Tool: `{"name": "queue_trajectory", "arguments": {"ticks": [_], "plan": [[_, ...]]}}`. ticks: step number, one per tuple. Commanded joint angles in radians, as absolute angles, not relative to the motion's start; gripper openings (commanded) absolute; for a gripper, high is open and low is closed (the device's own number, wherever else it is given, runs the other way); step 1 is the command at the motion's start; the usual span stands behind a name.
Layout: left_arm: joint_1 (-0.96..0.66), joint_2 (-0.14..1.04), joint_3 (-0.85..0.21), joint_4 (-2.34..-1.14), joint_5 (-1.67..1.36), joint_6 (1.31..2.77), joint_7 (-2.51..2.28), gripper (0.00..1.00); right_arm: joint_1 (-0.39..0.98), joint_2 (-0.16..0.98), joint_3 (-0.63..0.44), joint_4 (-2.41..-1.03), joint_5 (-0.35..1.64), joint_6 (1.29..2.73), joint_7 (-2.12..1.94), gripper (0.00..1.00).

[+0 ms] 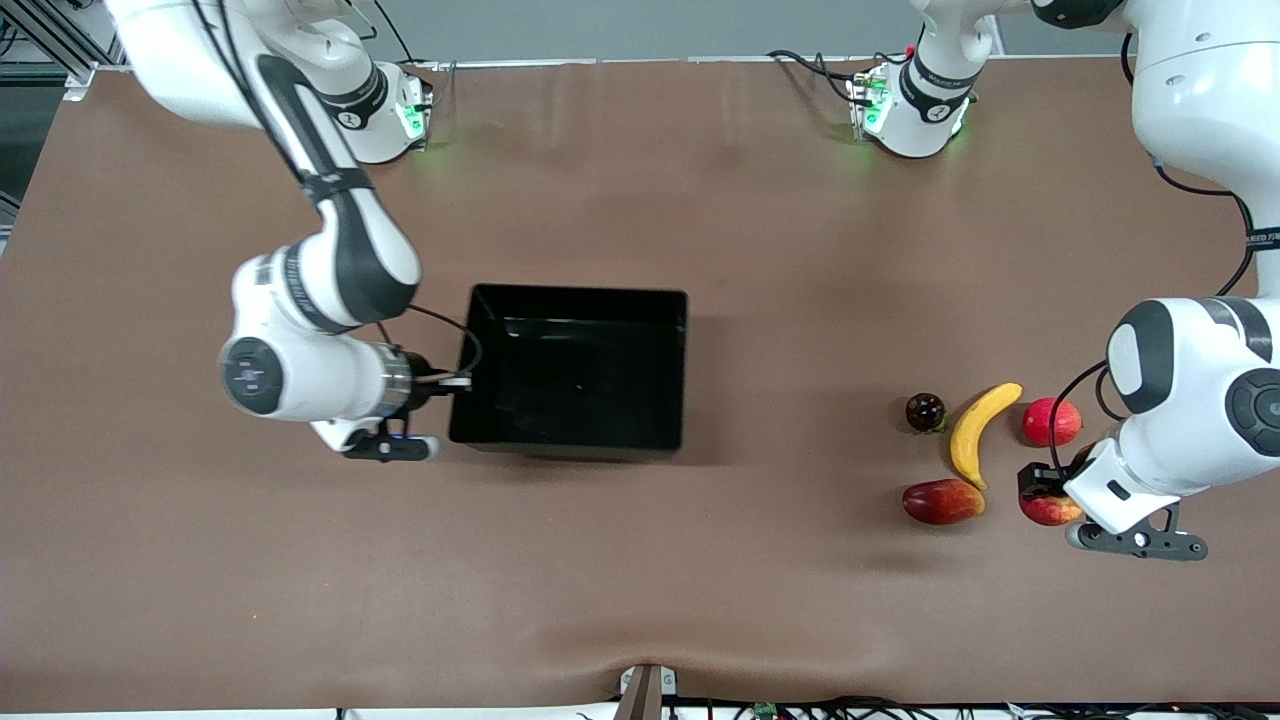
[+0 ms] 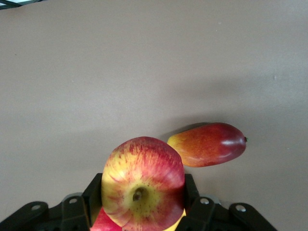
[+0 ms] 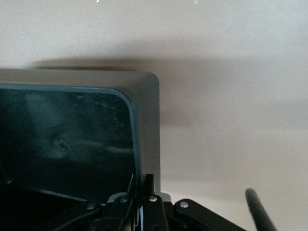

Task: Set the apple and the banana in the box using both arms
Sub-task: 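Push the box toward the fruit with the right gripper while the left gripper lifts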

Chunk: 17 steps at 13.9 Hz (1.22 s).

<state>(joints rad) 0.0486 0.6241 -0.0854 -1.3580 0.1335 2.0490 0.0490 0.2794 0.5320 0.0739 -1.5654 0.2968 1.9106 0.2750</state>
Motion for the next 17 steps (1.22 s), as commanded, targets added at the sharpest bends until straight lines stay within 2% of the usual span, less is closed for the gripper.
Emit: {"name": "queue_trajectory", "arguments": {"ticks": [1,7,8,9,10,12,17], "plan": [[0.028,0.584,-0.084,-1.376,0.14,2.019,-0.003,0.0,0.366,0.581,0.067,-1.549,0.33,1.963,0.311,0.0],[-0.017,0.551,-0.091,-1.376,0.138,1.973,-0.093,0.0,0.463,0.636,0.066,-1.554,0.328,2.012,0.334,0.0],[-0.02,0.548,-0.092,-1.374,0.135,1.959,-0.121,0.0,0.468,0.643,0.066,-1.554,0.33,2.029,0.359,0.2],[-0.021,0.546,-0.095,-1.374,0.135,1.951,-0.144,0.0,0.466,0.655,0.066,-1.546,0.331,2.032,0.415,0.81],[-0.032,0.545,-0.101,-1.374,0.135,1.948,-0.161,0.0,0.465,0.655,0.066,-1.542,0.328,2.033,0.455,1.0],[-0.048,0.523,-0.109,-1.376,0.135,1.945,-0.195,0.0,0.454,0.644,0.064,-1.476,0.322,2.013,0.457,1.0],[-0.081,0.512,-0.162,-1.381,0.138,1.945,-0.348,0.0,0.356,0.635,0.029,-1.218,0.264,1.705,0.453,1.0]]}}
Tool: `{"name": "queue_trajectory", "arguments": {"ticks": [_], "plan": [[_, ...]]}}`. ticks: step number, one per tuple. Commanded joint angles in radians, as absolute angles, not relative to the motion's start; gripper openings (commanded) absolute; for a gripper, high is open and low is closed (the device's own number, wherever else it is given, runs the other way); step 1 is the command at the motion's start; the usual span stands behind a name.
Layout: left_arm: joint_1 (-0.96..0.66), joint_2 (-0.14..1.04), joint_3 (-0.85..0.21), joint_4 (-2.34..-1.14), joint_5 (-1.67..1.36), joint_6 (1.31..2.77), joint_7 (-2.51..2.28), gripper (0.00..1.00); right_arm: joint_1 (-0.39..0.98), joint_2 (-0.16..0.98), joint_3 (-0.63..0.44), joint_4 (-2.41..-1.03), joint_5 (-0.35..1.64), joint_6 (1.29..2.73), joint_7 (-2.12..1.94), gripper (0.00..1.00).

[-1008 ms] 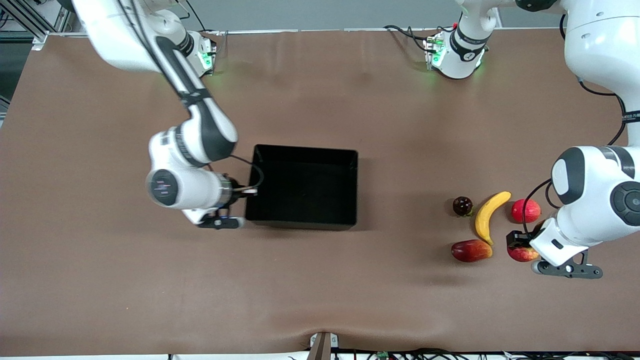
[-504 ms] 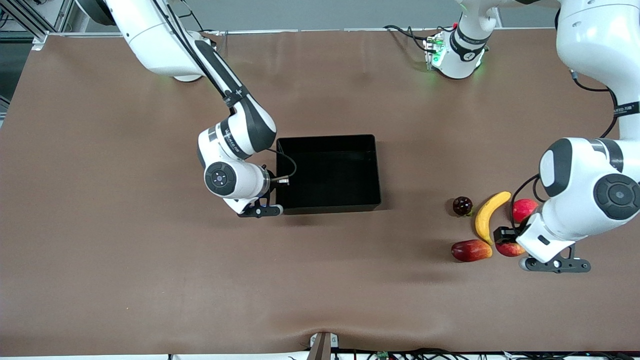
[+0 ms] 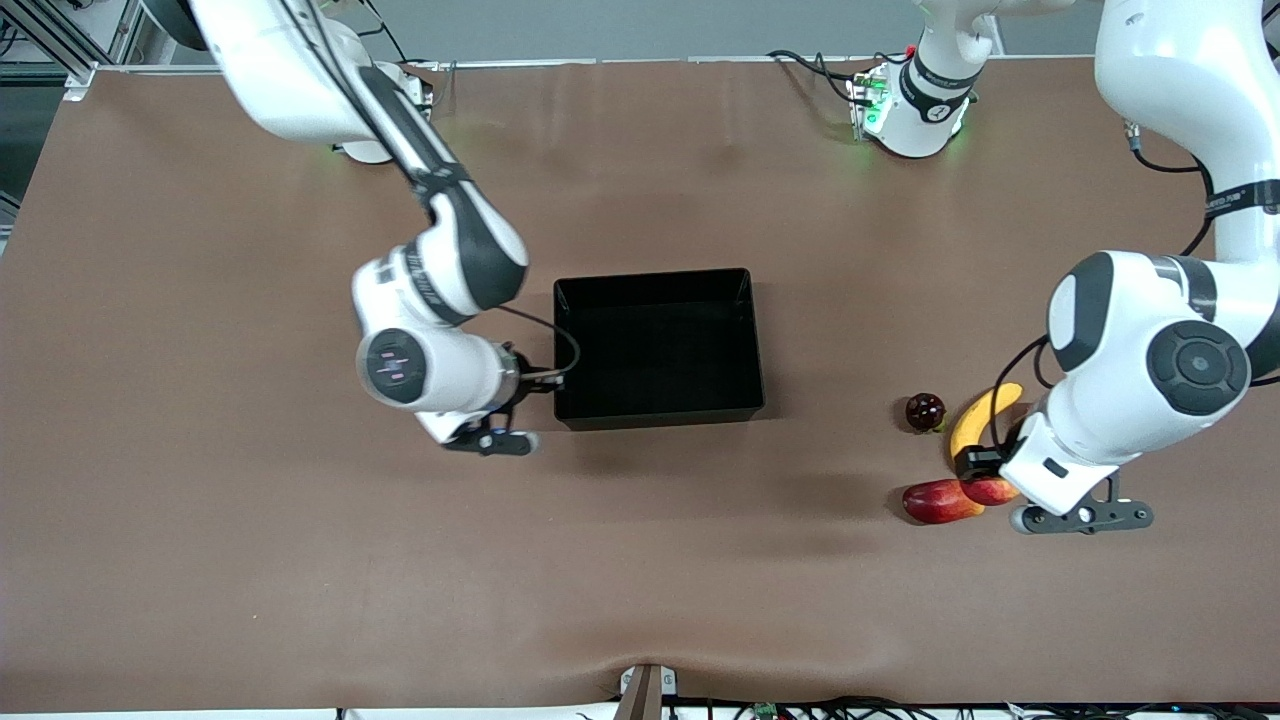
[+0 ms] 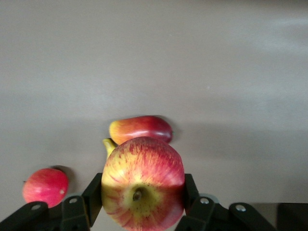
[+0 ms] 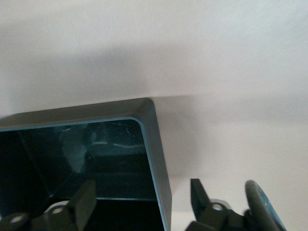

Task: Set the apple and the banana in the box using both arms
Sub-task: 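Push the box toward the fruit with the right gripper while the left gripper lifts, then retract the right gripper while the left gripper carries the apple over the box, then lower the apple into the box and open the left gripper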

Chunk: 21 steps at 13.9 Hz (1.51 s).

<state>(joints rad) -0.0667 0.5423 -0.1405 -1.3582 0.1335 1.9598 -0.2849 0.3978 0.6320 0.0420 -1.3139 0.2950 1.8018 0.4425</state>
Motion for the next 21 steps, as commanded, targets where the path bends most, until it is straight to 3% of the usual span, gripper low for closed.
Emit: {"name": "queue_trajectory", "arguments": {"ticks": [1,4,11,14,17,21], "plan": [[-0.087,0.511,-0.182,-1.388,0.14,1.945,-0.388,0.0,0.335,0.617,0.017,-1.185,0.237,1.663,0.453,1.0],[-0.158,0.517,-0.202,-1.404,0.144,1.945,-0.518,0.0,0.247,0.546,0.005,-1.161,0.093,1.594,0.335,1.0],[-0.386,0.523,-0.202,-1.46,0.153,1.959,-0.804,0.0,-0.041,0.313,0.008,-1.207,0.069,1.427,-0.011,1.0],[-0.468,0.52,-0.202,-1.521,0.153,1.974,-0.833,0.0,-0.067,0.163,0.006,-1.348,0.066,1.446,-0.012,1.0],[-0.546,0.508,-0.202,-1.641,0.153,2.084,-0.888,0.0,-0.077,0.027,0.006,-1.515,0.063,1.475,-0.015,1.0],[-0.597,0.508,-0.204,-1.773,0.155,2.222,-0.888,0.0,-0.048,-0.009,0.023,-1.577,-0.001,1.526,-0.015,1.0]]}}
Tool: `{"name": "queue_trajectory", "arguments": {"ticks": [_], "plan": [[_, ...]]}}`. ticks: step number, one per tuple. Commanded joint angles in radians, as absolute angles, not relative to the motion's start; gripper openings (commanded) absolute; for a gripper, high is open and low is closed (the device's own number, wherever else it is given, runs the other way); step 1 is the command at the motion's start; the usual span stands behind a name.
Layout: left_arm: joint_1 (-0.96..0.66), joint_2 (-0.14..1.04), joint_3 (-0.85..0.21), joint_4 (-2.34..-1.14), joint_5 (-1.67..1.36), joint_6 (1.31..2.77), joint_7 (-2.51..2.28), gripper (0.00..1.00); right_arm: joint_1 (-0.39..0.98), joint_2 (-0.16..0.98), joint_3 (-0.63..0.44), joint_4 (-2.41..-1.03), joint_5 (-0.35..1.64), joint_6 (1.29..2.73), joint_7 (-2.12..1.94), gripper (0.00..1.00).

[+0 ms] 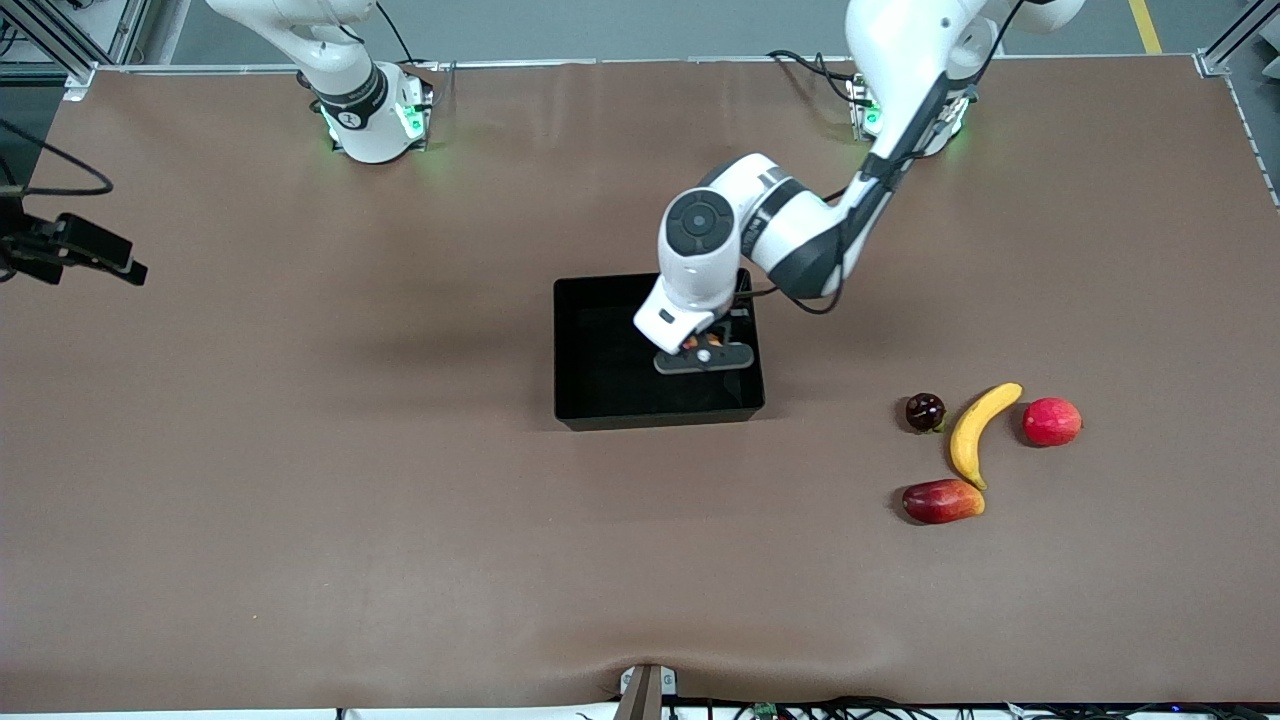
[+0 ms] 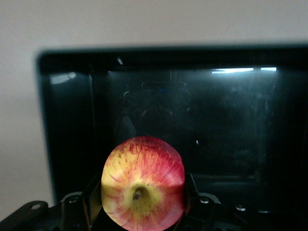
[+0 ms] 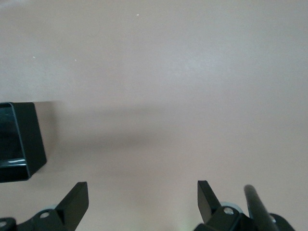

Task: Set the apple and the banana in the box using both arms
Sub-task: 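Lower the apple into the box and open the left gripper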

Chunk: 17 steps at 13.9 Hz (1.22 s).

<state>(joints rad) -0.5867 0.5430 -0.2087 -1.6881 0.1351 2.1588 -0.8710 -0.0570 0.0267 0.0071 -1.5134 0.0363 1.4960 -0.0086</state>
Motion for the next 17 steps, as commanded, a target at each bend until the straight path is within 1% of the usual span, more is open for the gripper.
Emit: {"name": "queue_trajectory", "arguments": {"ticks": [1,3,5,10,11,12,13,15,16,17], "plan": [[-0.6,0.508,-0.204,-1.801,0.155,2.258,-0.888,0.0,-0.049,-0.008,0.023,-1.577,-0.002,1.531,-0.015,1.0],[-0.61,0.512,-0.207,-1.844,0.161,2.301,-0.887,0.0,-0.048,-0.006,0.021,-1.577,-0.002,1.531,-0.024,1.0],[-0.615,0.522,-0.21,-1.862,0.161,2.313,-0.888,0.0,-0.044,-0.005,0.023,-1.575,-0.003,1.523,-0.029,1.0],[-0.643,0.564,-0.21,-1.864,0.158,2.313,-0.91,0.0,-0.045,-0.003,0.023,-1.568,-0.003,1.522,-0.046,1.0],[-0.643,0.575,-0.21,-1.856,0.158,2.313,-0.919,0.25,-0.044,-0.003,0.023,-1.568,-0.003,1.522,-0.048,1.0],[-0.644,0.575,-0.21,-1.855,0.158,2.313,-0.919,0.66,-0.043,-0.003,0.023,-1.568,-0.003,1.523,-0.048,1.0],[-0.644,0.575,-0.21,-1.849,0.16,2.313,-0.919,1.0,-0.044,-0.003,0.023,-1.568,-0.003,1.525,-0.051,1.0],[-0.634,0.565,-0.209,-1.815,0.16,2.306,-0.907,1.0,-0.044,-0.003,0.025,-1.568,0.002,1.529,-0.052,1.0],[-0.624,0.555,-0.207,-1.783,0.16,2.283,-0.907,1.0,-0.044,-0.003,0.025,-1.569,0.008,1.528,-0.052,1.0],[-0.618,0.54,-0.195,-1.743,0.161,2.229,-0.89,1.0,-0.044,-0.003,0.025,-1.569,0.008,1.528,-0.052,1.0]]}}
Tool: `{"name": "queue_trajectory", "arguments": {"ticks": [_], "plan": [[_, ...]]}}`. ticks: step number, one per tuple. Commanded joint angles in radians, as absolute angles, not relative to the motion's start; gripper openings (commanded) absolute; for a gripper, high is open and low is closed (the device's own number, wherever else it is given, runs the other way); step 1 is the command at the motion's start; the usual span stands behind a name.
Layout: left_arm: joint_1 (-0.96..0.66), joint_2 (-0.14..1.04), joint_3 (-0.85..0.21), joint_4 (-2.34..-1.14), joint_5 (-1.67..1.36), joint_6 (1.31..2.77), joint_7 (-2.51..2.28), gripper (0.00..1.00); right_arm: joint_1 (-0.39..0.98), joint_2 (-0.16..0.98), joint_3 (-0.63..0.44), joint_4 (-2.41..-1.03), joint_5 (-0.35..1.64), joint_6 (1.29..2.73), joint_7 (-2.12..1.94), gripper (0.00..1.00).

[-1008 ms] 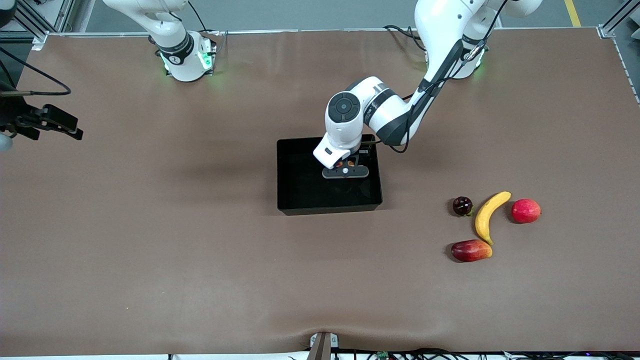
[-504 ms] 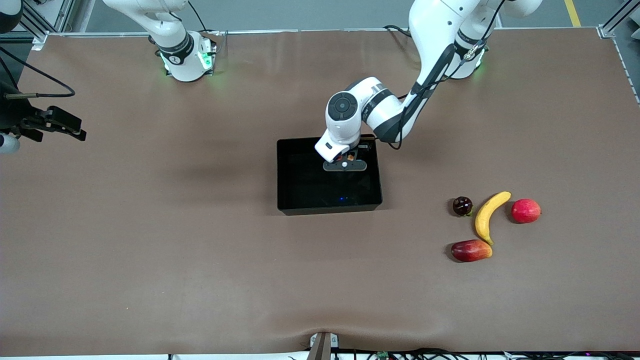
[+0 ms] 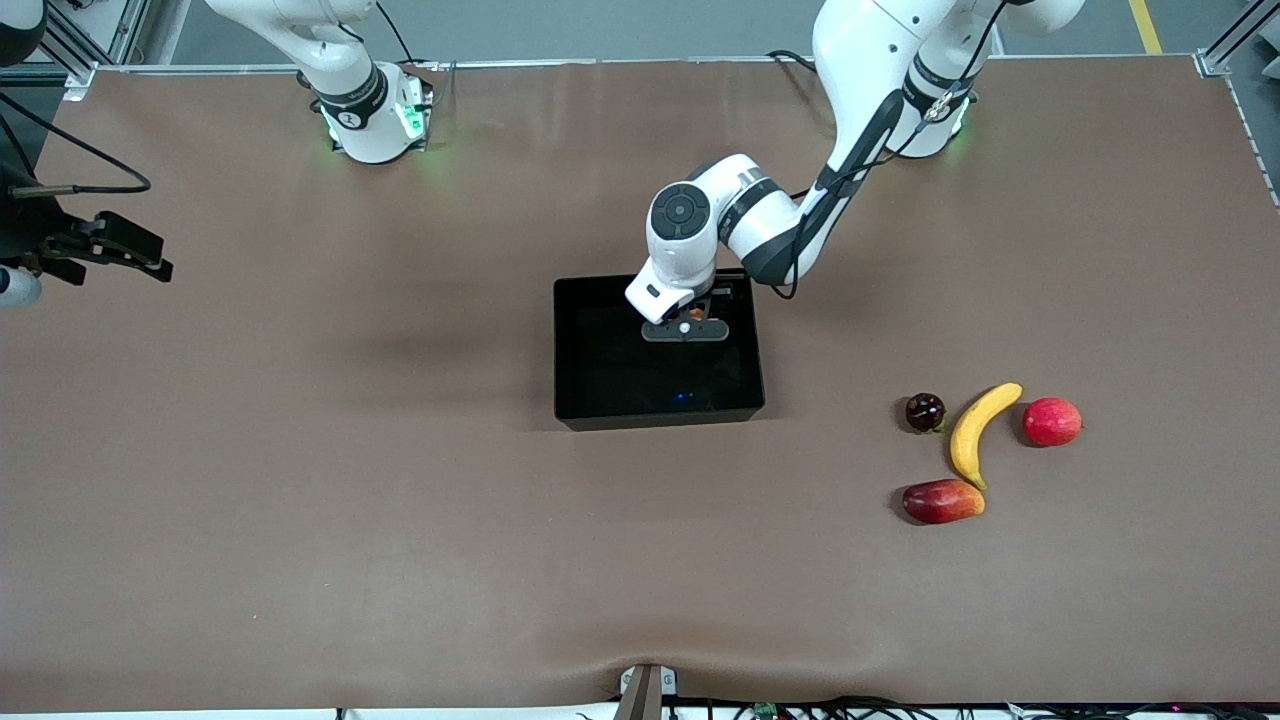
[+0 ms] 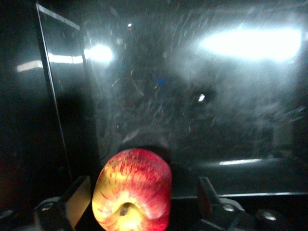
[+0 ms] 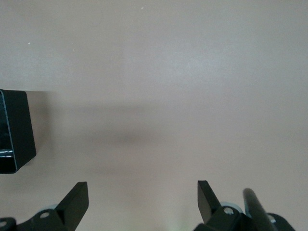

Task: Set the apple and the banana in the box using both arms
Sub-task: 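Lower the apple into the box and open the left gripper, then move the left gripper back over the yellow banana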

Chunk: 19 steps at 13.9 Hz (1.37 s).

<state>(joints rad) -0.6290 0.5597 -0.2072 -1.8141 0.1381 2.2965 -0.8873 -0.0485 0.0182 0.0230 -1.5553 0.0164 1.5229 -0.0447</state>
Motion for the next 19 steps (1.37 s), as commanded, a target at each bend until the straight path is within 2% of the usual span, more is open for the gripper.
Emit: {"name": "queue_trajectory", "arguments": {"ticks": [1,4,10,15,19], "plan": [[-0.6,0.531,-0.187,-1.7,0.161,2.17,-0.853,1.0,-0.046,-0.003,0.025,-1.568,0.008,1.528,-0.052,1.0],[-0.49,0.447,-0.189,-1.634,0.161,2.08,-0.734,1.0,-0.048,-0.003,0.025,-1.568,0.009,1.52,-0.052,1.0],[-0.258,0.282,-0.189,-1.609,0.16,1.916,-0.452,1.0,-0.048,-0.003,0.025,-1.568,0.011,1.519,-0.051,1.0],[-0.097,0.21,-0.189,-1.503,0.161,1.729,-0.349,1.0,-0.049,-0.002,0.025,-1.568,0.011,1.519,-0.051,1.0],[-0.002,0.179,-0.19,-1.517,0.147,1.709,-0.246,1.0,-0.051,-0.002,0.025,-1.568,0.011,1.519,-0.051,1.0]]}}
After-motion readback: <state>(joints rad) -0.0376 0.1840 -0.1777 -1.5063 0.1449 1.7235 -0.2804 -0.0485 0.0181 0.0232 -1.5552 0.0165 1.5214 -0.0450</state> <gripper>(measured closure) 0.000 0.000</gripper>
